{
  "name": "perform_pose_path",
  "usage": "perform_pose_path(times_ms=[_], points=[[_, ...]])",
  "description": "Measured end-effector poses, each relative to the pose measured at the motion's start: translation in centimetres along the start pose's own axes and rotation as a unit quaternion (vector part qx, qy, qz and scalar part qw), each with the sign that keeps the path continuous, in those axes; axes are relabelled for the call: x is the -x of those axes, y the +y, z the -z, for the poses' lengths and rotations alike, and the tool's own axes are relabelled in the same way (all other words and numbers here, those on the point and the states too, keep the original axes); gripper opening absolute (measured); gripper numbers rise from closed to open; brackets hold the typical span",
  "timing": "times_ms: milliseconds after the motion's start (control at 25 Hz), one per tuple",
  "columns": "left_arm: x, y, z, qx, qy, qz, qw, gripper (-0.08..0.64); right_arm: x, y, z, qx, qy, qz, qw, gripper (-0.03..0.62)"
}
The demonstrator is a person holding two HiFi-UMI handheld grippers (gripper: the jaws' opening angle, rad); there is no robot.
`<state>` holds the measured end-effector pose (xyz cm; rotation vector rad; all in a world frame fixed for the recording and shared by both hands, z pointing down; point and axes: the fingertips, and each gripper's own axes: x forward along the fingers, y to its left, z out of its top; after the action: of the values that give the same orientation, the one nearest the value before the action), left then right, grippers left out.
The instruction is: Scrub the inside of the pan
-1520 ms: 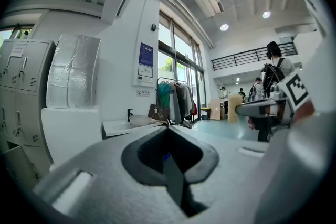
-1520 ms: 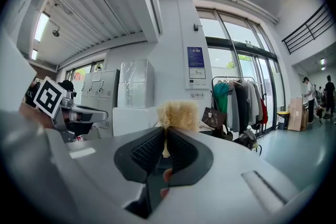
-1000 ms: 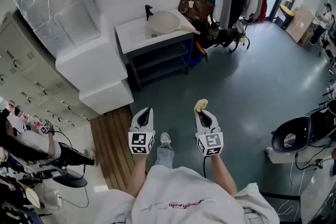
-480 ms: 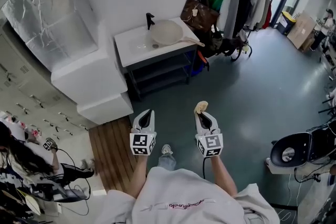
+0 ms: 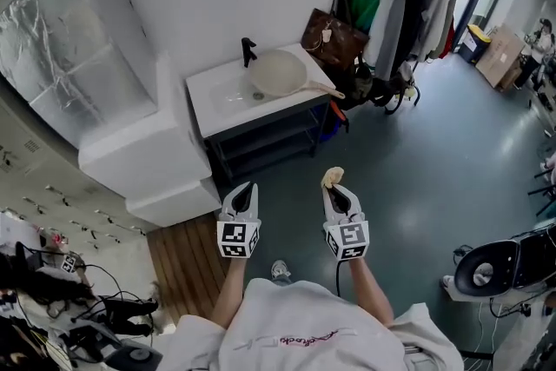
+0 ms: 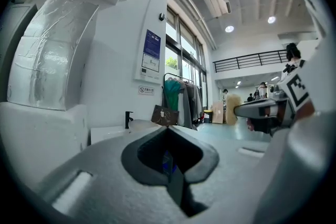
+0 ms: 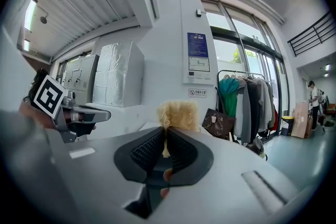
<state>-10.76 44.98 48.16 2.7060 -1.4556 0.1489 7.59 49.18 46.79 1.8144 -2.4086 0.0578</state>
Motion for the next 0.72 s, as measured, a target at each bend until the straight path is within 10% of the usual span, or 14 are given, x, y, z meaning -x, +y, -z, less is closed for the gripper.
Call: perform_pose_path(times_ms=[720], points=[[-10.5, 7.1, -0.8, -0.007, -0.004, 0.023, 0.9997, 0.000, -11.8, -2.7, -0.7, 0.005, -0.001, 0.016, 1.000, 0.025]])
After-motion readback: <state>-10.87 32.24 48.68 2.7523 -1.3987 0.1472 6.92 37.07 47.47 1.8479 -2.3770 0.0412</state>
